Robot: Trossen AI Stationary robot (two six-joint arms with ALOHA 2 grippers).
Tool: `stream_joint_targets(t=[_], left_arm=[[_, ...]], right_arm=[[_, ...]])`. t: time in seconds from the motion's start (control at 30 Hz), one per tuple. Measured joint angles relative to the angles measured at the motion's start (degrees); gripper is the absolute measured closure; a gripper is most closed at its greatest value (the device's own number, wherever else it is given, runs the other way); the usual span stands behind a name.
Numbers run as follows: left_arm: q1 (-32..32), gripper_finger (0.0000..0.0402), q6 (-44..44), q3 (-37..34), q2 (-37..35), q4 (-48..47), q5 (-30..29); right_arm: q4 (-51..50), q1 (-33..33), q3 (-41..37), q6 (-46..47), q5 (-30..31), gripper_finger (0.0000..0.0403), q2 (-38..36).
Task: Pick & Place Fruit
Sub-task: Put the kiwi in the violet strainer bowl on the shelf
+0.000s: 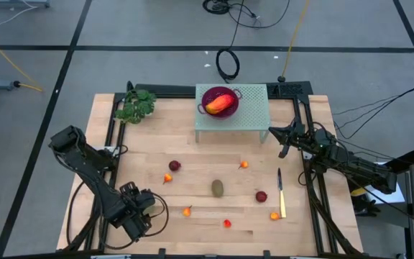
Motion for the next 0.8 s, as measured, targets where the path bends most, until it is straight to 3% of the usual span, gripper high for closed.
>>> stream_joint_targets(t=[0.43,0.8], left_arm=[[0.0,0.0055,4.1,-5.1,0.0,6.2,1.6],[0.1,0.0055,6.1,-11.7,0.0,17.5,3.0]], right_arm=[[0.0,0.0,0.0,0.0,0.0,0.0403,0.0],[0.0,0.0,0.0,0.0,0.0,0.0403,0.0]])
